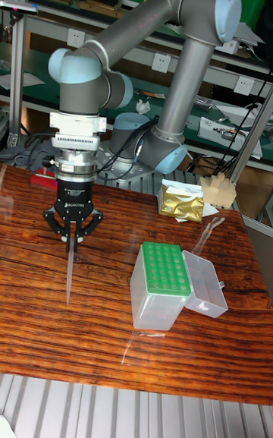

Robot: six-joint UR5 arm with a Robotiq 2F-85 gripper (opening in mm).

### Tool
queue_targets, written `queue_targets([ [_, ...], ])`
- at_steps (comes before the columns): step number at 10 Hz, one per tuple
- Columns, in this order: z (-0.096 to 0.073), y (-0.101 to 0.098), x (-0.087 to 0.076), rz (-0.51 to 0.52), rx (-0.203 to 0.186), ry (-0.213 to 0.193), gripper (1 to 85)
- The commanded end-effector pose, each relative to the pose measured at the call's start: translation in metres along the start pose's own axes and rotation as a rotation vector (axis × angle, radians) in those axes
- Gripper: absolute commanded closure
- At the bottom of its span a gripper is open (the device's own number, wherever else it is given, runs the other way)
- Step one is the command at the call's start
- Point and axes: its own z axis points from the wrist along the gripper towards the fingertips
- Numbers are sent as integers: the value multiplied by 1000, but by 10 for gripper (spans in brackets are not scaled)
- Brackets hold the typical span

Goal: Insert a large pipette tip into the holder for large pipette tips

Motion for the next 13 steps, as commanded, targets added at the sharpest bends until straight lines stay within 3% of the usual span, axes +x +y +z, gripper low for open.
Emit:
queue_targets([
  [1, -24, -14, 24, 46, 71, 64, 847],
  [3, -59, -31, 12, 5, 153, -80, 847],
  [5, -81, -37, 15, -1, 167, -125, 847],
  [10, -81, -31, 2, -5, 130, -164, 847],
  [13, -83, -25, -10, -6, 109, -214, 847],
])
